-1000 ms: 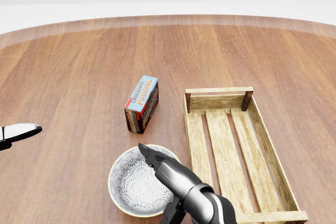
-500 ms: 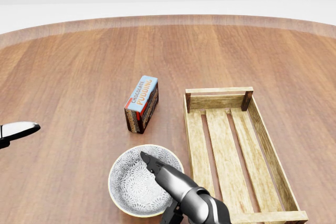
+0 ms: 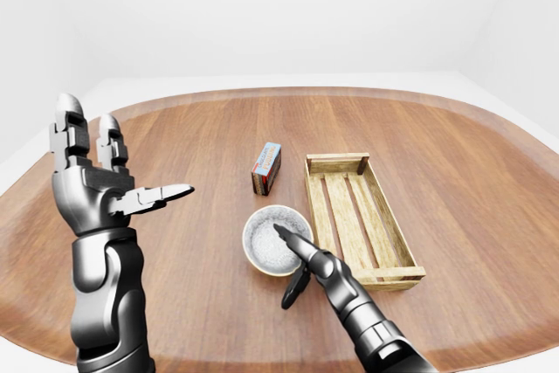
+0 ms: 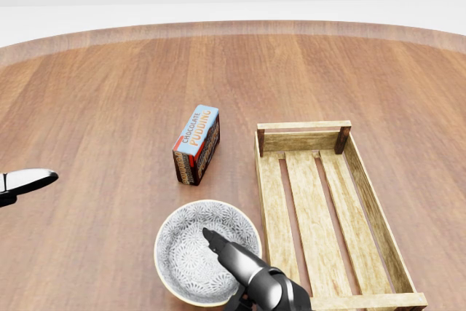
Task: Pick up the bowl on the left and put it in the tray.
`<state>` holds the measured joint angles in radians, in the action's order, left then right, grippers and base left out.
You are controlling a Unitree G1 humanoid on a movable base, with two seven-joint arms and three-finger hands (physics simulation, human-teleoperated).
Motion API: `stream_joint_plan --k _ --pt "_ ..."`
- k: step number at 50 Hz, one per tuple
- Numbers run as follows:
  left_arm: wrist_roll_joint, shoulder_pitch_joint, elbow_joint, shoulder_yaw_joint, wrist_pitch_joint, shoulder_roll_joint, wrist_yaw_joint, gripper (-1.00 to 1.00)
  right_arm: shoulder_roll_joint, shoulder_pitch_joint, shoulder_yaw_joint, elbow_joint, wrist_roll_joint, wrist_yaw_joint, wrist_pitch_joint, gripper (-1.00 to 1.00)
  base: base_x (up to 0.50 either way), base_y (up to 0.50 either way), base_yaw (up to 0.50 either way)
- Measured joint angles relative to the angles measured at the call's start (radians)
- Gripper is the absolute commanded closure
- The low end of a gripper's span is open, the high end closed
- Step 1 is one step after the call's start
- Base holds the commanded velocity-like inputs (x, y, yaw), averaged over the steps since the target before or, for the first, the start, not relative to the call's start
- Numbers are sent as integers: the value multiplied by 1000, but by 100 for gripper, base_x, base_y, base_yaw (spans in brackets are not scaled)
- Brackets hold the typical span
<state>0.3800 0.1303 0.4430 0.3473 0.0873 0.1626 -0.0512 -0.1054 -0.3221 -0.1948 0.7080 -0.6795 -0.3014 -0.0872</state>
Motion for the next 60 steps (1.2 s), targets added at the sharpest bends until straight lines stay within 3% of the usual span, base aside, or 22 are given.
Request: stream_joint_plan --k 12,13,14,15,16,17,48,60 --pt "-1 -3 -19 -3 0 -2 3 -100 -1 -80 27 118 23 28 0 -100 0 0 0" --pt "-1 -3 -21 -3 0 -2 3 -100 -1 -85 29 124 24 29 0 -87 0 0 0" --pt "-1 -3 -24 -4 0 -2 3 -100 -2 -89 31 129 23 33 0 -59 0 0 0" --pt "-2 -3 -26 -4 0 -3 4 -100 -3 -94 33 135 22 39 0 15 0 0 0" --pt "-2 -3 -28 -5 0 -3 4 -100 -4 -100 35 143 20 45 0 69 0 0 0" --pt "-2 -3 -30 -5 0 -3 4 -100 -5 -105 36 148 18 50 0 100 0 0 0" --pt "-21 -15 -24 -26 0 -17 10 -100 -12 -160 31 181 -6 61 0 100 0 0 0" --pt "-15 -23 0 -15 0 -17 9 -100 -21 -127 9 90 -29 -13 0 100 0 0 0"
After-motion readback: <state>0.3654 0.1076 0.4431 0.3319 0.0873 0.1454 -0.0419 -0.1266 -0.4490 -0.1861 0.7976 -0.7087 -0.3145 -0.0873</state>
